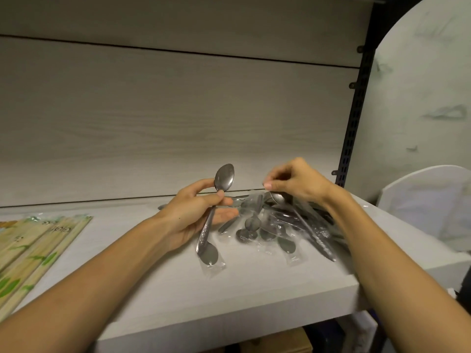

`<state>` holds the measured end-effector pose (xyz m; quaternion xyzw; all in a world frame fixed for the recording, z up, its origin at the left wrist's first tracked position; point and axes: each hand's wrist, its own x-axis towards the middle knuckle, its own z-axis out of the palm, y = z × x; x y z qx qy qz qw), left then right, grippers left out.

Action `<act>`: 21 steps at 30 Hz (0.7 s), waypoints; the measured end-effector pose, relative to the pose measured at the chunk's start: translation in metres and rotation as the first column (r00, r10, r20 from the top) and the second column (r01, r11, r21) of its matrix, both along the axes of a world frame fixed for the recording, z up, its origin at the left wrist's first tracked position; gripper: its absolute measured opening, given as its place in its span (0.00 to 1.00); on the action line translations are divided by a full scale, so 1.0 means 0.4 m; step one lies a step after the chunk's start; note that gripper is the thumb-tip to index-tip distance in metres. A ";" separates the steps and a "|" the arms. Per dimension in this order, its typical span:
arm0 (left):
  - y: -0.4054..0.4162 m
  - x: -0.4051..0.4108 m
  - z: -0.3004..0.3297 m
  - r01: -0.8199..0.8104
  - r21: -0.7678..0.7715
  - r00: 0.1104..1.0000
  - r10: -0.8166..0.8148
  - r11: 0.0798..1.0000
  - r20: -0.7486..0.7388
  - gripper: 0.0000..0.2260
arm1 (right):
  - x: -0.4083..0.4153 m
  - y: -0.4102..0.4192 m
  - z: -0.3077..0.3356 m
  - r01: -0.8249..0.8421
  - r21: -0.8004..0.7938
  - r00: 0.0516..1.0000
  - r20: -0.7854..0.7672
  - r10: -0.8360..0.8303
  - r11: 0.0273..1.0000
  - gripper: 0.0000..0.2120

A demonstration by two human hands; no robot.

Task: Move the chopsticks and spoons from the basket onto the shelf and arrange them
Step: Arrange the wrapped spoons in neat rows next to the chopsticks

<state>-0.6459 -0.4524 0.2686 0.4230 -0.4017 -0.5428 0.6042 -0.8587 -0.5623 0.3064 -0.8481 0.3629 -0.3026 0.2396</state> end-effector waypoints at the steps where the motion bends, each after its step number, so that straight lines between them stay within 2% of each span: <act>1: 0.001 0.002 0.001 0.001 -0.013 1.000 -0.001 1.000 -0.002 0.10 | 0.006 0.004 0.006 0.002 -0.012 0.992 0.129 -0.001 1.000 0.02; 3: 0.001 0.004 0.003 0.001 -0.035 1.000 -0.001 0.999 -0.004 0.10 | 0.018 0.010 0.025 0.020 -0.031 0.928 0.371 -0.007 0.999 0.04; 5: 0.003 0.005 0.004 -0.001 -0.047 1.000 0.001 0.999 -0.003 0.10 | 0.031 0.015 0.046 0.053 -0.048 0.848 0.530 -0.020 0.997 0.05; 8: 0.005 0.001 0.005 -0.014 -0.061 1.000 0.015 0.998 0.007 0.08 | 0.047 0.024 0.077 0.084 -0.062 0.747 0.665 -0.021 0.995 0.04; 11: 0.004 -0.003 0.005 -0.034 -0.078 0.999 0.035 0.996 0.011 0.06 | 0.065 0.029 0.082 0.055 0.032 0.647 0.760 -0.060 0.998 0.03; 13: 0.003 -0.005 0.004 -0.052 -0.080 0.998 0.054 0.995 0.023 0.05 | 0.079 0.032 0.066 -0.004 0.110 0.659 0.748 -0.080 0.994 0.03; 16: 0.002 -0.005 0.006 -0.075 -0.070 0.995 0.079 0.995 0.063 0.08 | 0.100 0.034 0.034 -0.093 0.162 0.735 0.677 -0.042 0.982 0.03; 21: 0.009 -0.018 0.007 0.009 -0.026 0.995 -0.007 1.000 0.097 0.10 | 0.132 0.035 -0.007 -0.166 0.228 0.793 0.610 -0.008 0.959 0.02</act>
